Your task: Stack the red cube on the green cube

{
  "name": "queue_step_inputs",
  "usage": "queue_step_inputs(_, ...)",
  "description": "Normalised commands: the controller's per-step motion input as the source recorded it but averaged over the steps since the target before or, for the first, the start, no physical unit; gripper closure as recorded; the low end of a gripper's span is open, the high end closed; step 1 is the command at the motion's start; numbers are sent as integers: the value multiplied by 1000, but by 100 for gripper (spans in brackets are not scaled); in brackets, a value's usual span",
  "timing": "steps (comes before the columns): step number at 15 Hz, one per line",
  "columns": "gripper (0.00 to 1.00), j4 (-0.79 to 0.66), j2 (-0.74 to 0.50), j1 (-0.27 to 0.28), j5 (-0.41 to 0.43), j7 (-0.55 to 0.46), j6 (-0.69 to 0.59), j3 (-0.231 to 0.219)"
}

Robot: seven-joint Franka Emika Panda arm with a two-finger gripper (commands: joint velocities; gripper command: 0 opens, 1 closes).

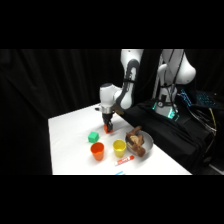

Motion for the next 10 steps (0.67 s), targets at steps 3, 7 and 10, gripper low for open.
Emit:
queue_step_inputs(3, 74, -167, -395, 324, -270, 357, -263, -284)
queue_step_inputs(7, 74, -64, -470, 280, -302, 312, -523, -231)
queue_step_inputs(10, 74, 123, -336, 97, -214, 184, -537, -53)
